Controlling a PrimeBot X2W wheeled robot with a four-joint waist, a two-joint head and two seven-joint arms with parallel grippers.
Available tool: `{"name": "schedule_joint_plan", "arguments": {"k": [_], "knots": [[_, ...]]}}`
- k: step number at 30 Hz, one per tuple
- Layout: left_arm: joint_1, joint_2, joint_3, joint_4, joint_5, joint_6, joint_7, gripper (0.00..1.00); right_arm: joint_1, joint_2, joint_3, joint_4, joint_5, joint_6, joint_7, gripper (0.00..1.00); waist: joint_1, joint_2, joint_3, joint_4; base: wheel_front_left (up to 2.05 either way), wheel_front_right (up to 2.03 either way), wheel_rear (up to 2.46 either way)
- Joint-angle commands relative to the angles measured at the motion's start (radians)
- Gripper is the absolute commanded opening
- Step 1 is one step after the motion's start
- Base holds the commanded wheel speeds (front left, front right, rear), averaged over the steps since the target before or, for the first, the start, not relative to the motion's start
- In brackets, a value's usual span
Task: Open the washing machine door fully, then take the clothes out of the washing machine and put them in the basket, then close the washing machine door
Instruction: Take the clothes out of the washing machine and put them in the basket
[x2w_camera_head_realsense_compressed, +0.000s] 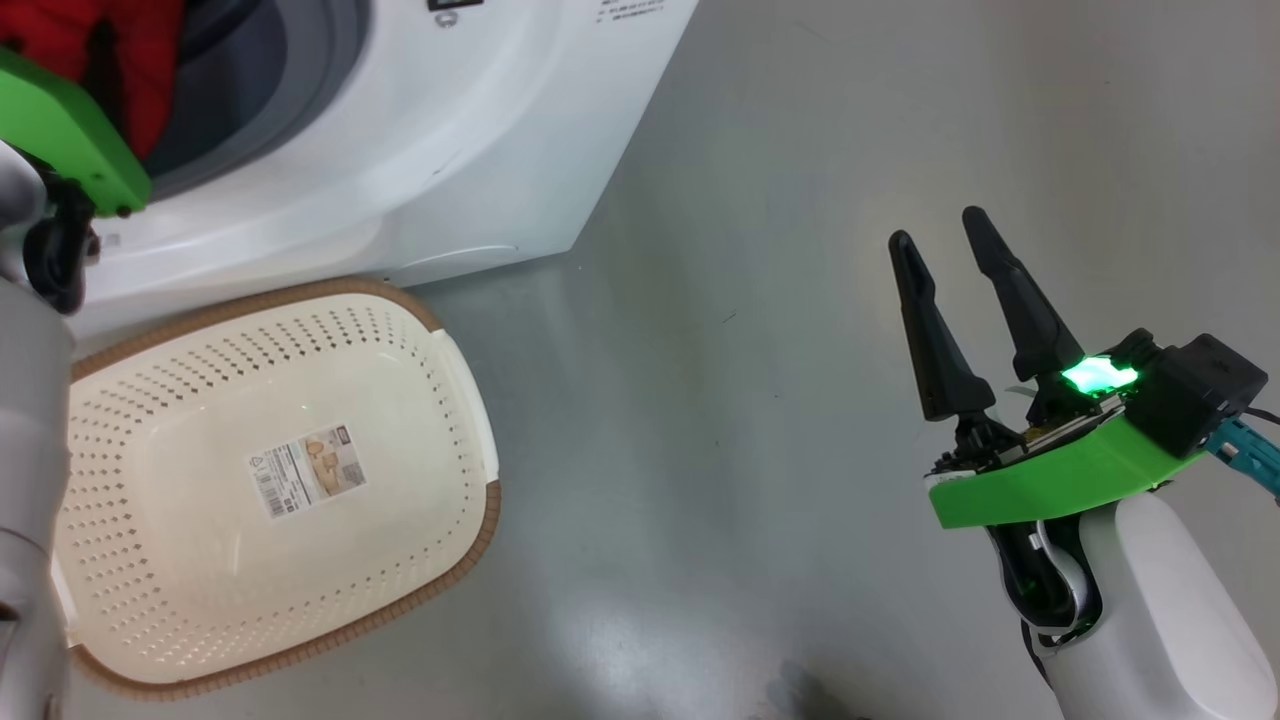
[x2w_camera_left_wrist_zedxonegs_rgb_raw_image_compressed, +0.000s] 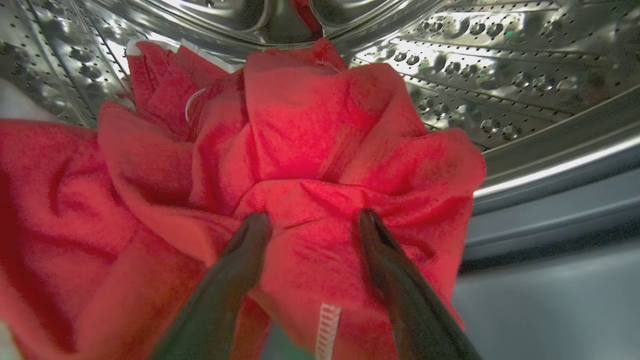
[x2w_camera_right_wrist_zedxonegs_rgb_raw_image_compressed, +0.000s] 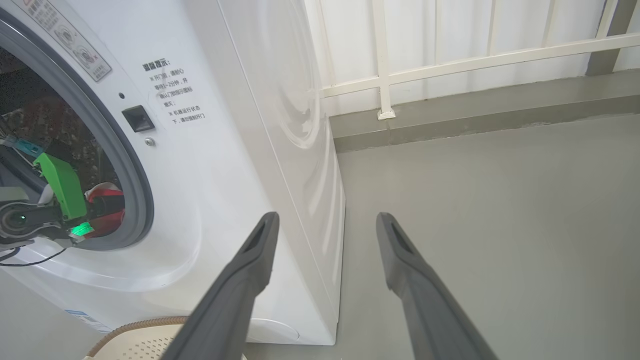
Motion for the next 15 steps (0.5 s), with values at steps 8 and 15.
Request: {"name": "schedule_joint_plan", "arguments": {"k": [8, 15], "knots": [[-0.022, 0.033, -0.026, 0.032, 0.007, -0.006, 0.073, 1.00, 0.004, 0.003, 0.019, -0.018, 0.001, 0.002, -0.005, 1.00, 0.0000, 0.0000, -0.004, -0.011, 0.00, 0.00, 0.00], [-0.013, 0.033, -0.043, 0.036, 0.000, -0.009, 0.046, 0.00, 0.008, 0.004, 0.017, -0.015, -0.001, 0.002, -0.005, 1.00, 0.0000, 0.0000, -0.016, -0.013, 0.00, 0.00, 0.00]]}}
